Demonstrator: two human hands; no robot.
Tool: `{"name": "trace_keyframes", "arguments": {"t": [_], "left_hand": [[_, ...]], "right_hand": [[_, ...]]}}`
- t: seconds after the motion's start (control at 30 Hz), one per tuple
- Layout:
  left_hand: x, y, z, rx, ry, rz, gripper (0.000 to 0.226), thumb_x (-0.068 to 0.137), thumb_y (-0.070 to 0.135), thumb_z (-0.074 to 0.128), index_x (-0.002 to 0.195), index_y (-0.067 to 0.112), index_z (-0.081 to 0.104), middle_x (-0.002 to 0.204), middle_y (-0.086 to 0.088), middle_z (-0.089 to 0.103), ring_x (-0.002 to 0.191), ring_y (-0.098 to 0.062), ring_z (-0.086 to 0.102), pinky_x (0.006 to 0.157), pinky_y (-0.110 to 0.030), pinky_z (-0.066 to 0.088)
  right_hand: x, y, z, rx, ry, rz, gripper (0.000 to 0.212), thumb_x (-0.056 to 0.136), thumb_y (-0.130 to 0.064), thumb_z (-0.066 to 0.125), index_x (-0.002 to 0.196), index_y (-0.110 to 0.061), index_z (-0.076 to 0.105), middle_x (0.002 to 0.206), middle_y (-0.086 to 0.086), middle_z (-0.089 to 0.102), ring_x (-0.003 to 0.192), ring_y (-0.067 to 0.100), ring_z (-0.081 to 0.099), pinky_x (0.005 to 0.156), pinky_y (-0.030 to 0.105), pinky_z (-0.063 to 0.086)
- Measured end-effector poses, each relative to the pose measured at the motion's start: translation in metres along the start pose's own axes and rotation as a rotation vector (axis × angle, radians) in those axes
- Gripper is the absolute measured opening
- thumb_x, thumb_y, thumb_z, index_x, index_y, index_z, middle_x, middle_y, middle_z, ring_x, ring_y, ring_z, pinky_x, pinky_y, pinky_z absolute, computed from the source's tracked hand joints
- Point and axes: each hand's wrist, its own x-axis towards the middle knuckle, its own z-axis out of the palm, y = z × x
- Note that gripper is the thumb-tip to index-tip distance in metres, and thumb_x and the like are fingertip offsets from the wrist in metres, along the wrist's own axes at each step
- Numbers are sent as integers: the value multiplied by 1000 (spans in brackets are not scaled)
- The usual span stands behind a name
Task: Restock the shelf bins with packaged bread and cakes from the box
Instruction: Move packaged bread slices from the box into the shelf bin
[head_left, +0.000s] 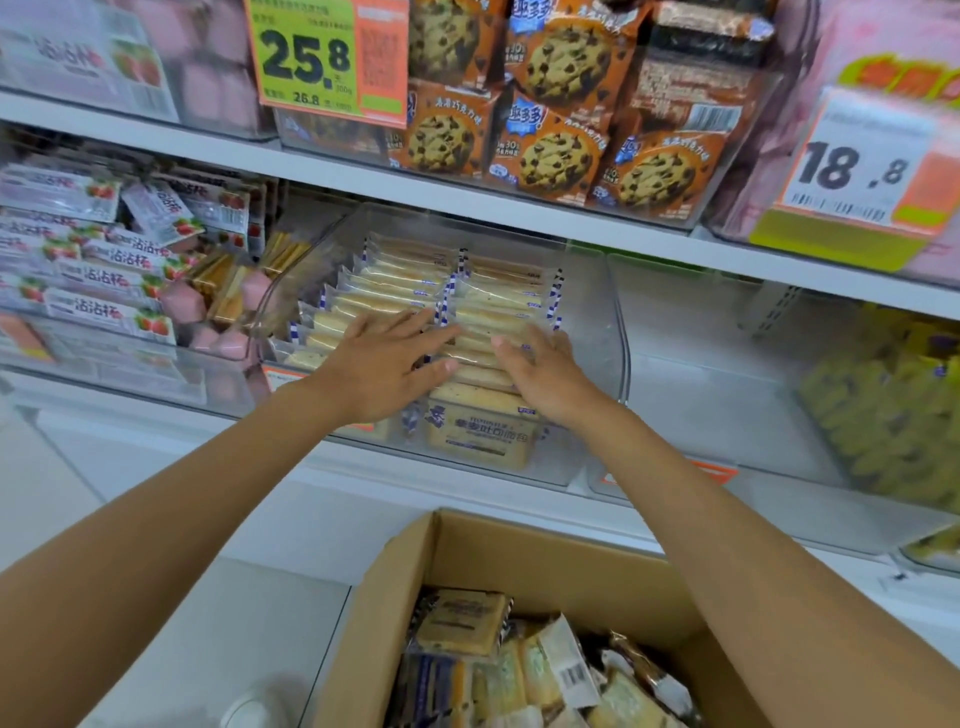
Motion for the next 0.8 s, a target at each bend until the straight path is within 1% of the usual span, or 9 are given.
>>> {"name": "trace_keyframes", "arguments": {"t": [0.1, 0.17, 0.23, 0.3, 0.37, 0.47, 0.6, 0.7, 0.8], "left_hand": [[3, 1, 4, -34, 14, -38, 76, 84, 71, -12, 151, 50, 17, 165, 10, 6, 152, -13, 6, 121, -46, 2], [9, 2, 0, -36, -16, -69, 59, 96, 61, 0, 150, 50, 23, 164, 9, 11, 151, -14, 10, 120, -42, 4], [14, 6, -6, -134, -2, -116, 44, 105, 48, 22, 146, 46, 38, 160, 6, 28, 149, -16, 21, 119, -43, 9], [12, 13, -8, -260, 130, -148, 37, 102, 39, 41, 136, 38, 55, 143, 3, 51, 139, -22, 39, 116, -50, 20], [1, 31, -8, -229, 361, -122, 31, 97, 33, 52, 125, 28, 64, 129, -1, 61, 125, -26, 51, 107, -49, 35], [-30, 72, -3, -200, 541, -80, 17, 94, 24, 56, 104, 20, 69, 92, 2, 69, 87, -20, 59, 75, -36, 49], [-72, 114, 29, -364, 301, -93, 12, 95, 24, 56, 98, 20, 67, 73, 9, 58, 70, -17, 56, 62, -29, 44], [-105, 126, 75, -472, 14, -187, 15, 97, 29, 56, 104, 22, 68, 91, 6, 65, 89, -17, 62, 81, -34, 53], [-133, 117, 117, -517, -42, -332, 17, 97, 28, 56, 109, 23, 68, 113, 2, 69, 105, -15, 62, 96, -35, 50]], "right_hand": [[7, -2, 5, 19, -91, -2, 84, 94, -68, 33, 157, -20, 7, 160, -2, -27, 151, 16, -4, 119, 35, 9], [11, 2, 3, 4, -89, -3, 80, 95, -67, 32, 157, -22, 9, 162, 0, -23, 151, 18, -6, 120, 37, 7], [14, 9, 3, -99, 17, -14, 70, 98, -63, 30, 156, -25, 18, 164, 7, -9, 151, 26, -4, 120, 44, 7], [8, 11, 5, -187, 256, -114, 53, 101, -49, 38, 146, -20, 41, 158, 16, 23, 147, 33, 17, 119, 45, 18], [-7, 12, 7, -115, 499, -327, 26, 97, -24, 52, 114, -11, 66, 121, 13, 60, 119, 30, 51, 101, 41, 40], [-47, 23, 12, 37, 570, -481, 12, 89, -9, 56, 89, -10, 68, 80, -2, 61, 74, 17, 56, 70, 35, 48], [-104, 68, 37, 80, 428, -422, 13, 90, -12, 58, 97, -14, 68, 83, -4, 62, 70, 15, 57, 66, 31, 48], [-144, 125, 65, 80, 135, -203, 19, 94, -15, 56, 109, -19, 67, 94, -10, 62, 85, 9, 60, 75, 23, 44], [-162, 191, 97, 98, -123, 35, 26, 96, -21, 57, 121, -18, 63, 113, -4, 64, 100, 10, 58, 82, 21, 43]]}}
